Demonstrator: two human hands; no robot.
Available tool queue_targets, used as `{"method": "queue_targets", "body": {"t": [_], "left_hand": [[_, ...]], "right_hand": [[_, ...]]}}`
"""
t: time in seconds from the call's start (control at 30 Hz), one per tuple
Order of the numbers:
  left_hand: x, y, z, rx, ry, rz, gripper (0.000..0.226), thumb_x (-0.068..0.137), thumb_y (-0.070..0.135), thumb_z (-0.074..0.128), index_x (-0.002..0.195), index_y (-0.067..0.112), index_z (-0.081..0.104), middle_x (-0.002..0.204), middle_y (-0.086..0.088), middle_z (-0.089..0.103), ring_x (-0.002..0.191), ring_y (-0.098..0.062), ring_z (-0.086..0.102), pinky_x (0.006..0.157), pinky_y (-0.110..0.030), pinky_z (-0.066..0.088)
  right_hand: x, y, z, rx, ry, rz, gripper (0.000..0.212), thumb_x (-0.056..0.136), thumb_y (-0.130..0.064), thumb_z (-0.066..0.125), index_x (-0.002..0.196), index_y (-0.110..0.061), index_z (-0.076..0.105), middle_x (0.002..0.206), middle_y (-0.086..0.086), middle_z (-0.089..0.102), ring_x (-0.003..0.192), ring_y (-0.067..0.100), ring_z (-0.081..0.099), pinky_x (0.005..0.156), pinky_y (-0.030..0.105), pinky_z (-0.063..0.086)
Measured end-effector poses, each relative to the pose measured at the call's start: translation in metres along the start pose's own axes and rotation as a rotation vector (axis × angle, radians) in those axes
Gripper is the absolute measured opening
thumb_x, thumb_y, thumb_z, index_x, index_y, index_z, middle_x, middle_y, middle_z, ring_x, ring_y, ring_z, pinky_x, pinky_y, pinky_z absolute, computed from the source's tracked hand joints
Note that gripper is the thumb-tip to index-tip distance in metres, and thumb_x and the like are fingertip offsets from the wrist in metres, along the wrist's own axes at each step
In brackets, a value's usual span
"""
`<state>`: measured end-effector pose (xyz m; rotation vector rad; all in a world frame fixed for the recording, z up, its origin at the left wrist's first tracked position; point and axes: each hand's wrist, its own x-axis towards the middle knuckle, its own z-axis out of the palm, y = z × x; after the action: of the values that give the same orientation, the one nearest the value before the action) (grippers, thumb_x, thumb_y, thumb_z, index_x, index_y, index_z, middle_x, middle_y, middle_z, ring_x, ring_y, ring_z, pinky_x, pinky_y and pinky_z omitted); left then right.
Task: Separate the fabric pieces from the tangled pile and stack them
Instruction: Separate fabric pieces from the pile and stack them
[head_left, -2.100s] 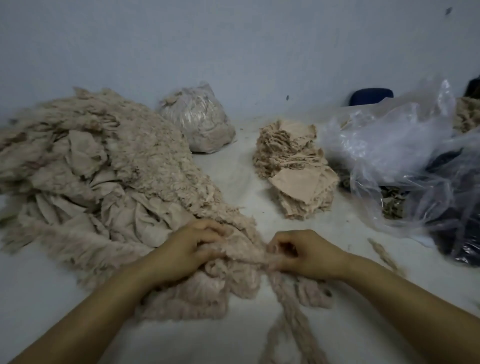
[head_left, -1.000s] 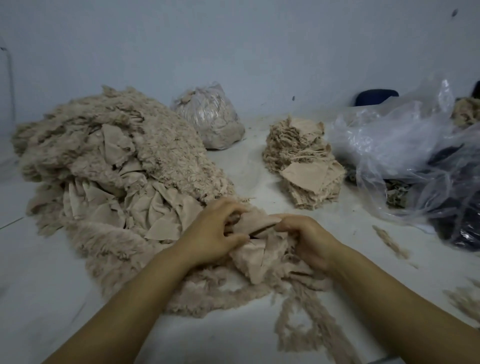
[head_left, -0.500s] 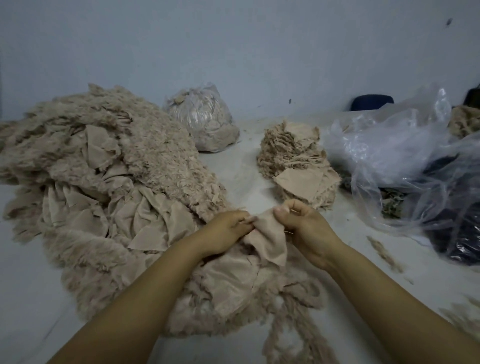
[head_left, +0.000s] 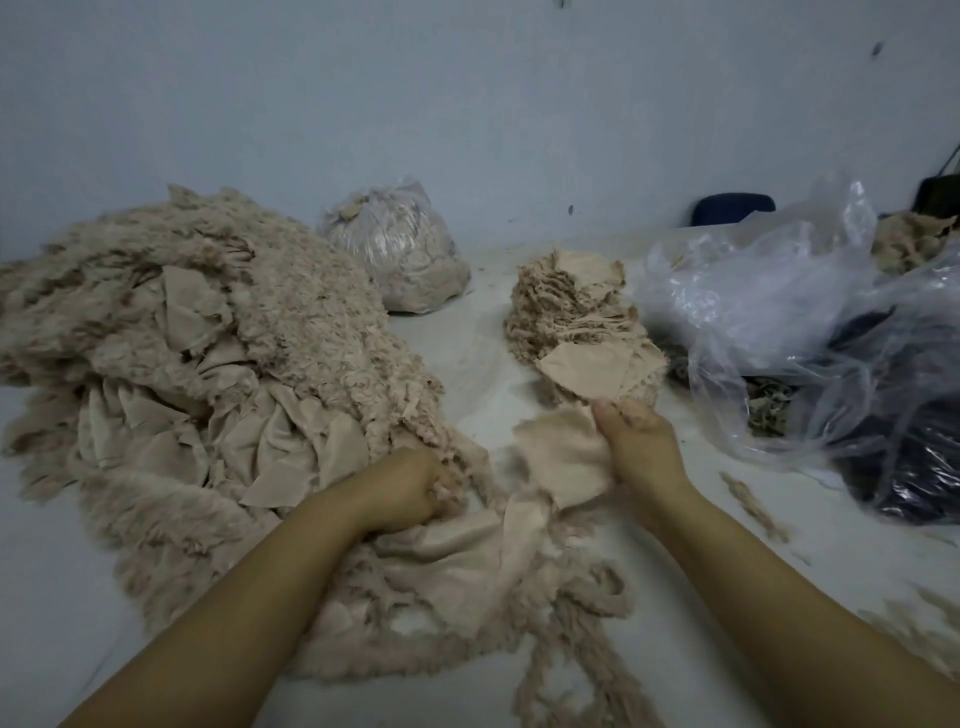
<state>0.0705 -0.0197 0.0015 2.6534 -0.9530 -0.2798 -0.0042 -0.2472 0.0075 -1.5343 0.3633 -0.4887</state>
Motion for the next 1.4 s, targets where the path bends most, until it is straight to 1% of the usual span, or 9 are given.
{"method": "queue_targets", "body": {"t": [0.13, 0.2, 0.33, 0.57, 0.73, 0.87, 1.07, 1.23, 1.4], "left_hand": [[0.004, 0.023, 0.0, -0.055, 0.314, 0.143, 0.027, 0.089, 0.041, 0.059, 0.101, 0.018, 0.067, 0.101, 0.004, 0.056, 0.1, -0.014, 0.05, 0.088, -0.029, 0.041], [0.011, 0.047, 0.013, -0.069, 0.264, 0.199, 0.029, 0.095, 0.038, 0.05, 0.109, 0.015, 0.063, 0.109, 0.002, 0.056, 0.104, -0.014, 0.048, 0.091, -0.029, 0.038], [-0.009, 0.039, 0.042, 0.042, 0.188, 0.273, 0.029, 0.092, 0.022, 0.045, 0.065, 0.013, 0.043, 0.067, -0.008, 0.051, 0.063, -0.017, 0.042, 0.058, -0.032, 0.029], [-0.059, -0.016, 0.031, 0.182, 0.223, 0.355, 0.025, 0.076, 0.024, 0.049, 0.056, 0.022, 0.034, 0.051, 0.003, 0.04, 0.048, -0.015, 0.039, 0.049, -0.024, 0.033], [-0.034, 0.029, 0.006, -0.898, 0.072, -0.083, 0.035, 0.091, 0.05, 0.049, 0.081, 0.022, 0.068, 0.075, 0.002, 0.07, 0.072, -0.008, 0.067, 0.071, -0.025, 0.054], [-0.021, 0.062, 0.021, -1.246, 0.231, -0.14, 0.037, 0.09, 0.045, 0.053, 0.068, 0.015, 0.052, 0.044, 0.006, 0.047, 0.036, -0.009, 0.04, 0.038, -0.017, 0.032], [-0.02, 0.042, 0.027, -0.943, 0.54, -0.176, 0.038, 0.097, 0.021, 0.05, 0.06, 0.016, 0.044, 0.053, 0.004, 0.039, 0.054, -0.013, 0.037, 0.053, -0.028, 0.029], [-0.03, 0.034, 0.04, -0.686, 0.463, -0.193, 0.034, 0.099, 0.031, 0.043, 0.067, 0.023, 0.051, 0.064, 0.009, 0.053, 0.061, -0.006, 0.049, 0.064, -0.029, 0.037], [-0.019, 0.033, 0.041, -0.132, 0.385, -0.297, 0.035, 0.099, 0.039, 0.038, 0.073, 0.018, 0.049, 0.081, -0.004, 0.062, 0.076, -0.021, 0.057, 0.064, -0.032, 0.037]], "right_hand": [[0.001, 0.005, -0.002, 0.148, 0.0, 0.03, 0.013, 0.093, -0.016, 0.061, 0.083, -0.009, 0.058, 0.074, 0.012, 0.054, 0.071, 0.02, 0.05, 0.068, 0.031, 0.042], [-0.003, 0.005, 0.008, 0.278, -0.026, 0.074, 0.015, 0.092, -0.014, 0.062, 0.08, -0.007, 0.061, 0.068, 0.009, 0.058, 0.062, 0.016, 0.057, 0.06, 0.024, 0.048], [0.007, -0.009, 0.006, 0.325, 0.115, -0.006, 0.021, 0.094, -0.015, 0.06, 0.073, -0.011, 0.06, 0.063, -0.002, 0.061, 0.057, 0.007, 0.058, 0.057, 0.019, 0.049], [0.003, -0.011, 0.021, 0.202, 0.09, -0.076, 0.024, 0.092, -0.021, 0.063, 0.071, -0.011, 0.056, 0.063, 0.005, 0.044, 0.062, 0.016, 0.04, 0.06, 0.026, 0.034], [-0.01, -0.012, 0.056, 0.081, -0.004, -0.159, 0.023, 0.092, -0.019, 0.063, 0.071, -0.026, 0.068, 0.059, -0.02, 0.064, 0.058, -0.007, 0.054, 0.061, 0.012, 0.044], [-0.001, -0.032, 0.068, 0.05, 0.092, -0.231, 0.027, 0.093, -0.024, 0.061, 0.067, -0.031, 0.064, 0.059, -0.022, 0.062, 0.059, -0.007, 0.054, 0.066, 0.02, 0.046], [0.024, -0.023, 0.065, -0.093, 0.11, -0.234, 0.044, 0.094, -0.025, 0.058, 0.05, -0.03, 0.057, 0.046, -0.018, 0.047, 0.046, -0.001, 0.04, 0.051, 0.02, 0.028], [0.035, 0.009, 0.085, -0.28, 0.067, -0.244, 0.042, 0.094, -0.019, 0.058, 0.054, -0.024, 0.048, 0.053, -0.008, 0.049, 0.054, 0.003, 0.041, 0.06, 0.027, 0.029], [0.038, 0.029, 0.083, -0.797, -0.161, -0.189, 0.021, 0.097, -0.026, 0.051, 0.11, -0.018, 0.065, 0.109, 0.007, 0.068, 0.101, 0.027, 0.06, 0.077, 0.031, 0.043]]}}
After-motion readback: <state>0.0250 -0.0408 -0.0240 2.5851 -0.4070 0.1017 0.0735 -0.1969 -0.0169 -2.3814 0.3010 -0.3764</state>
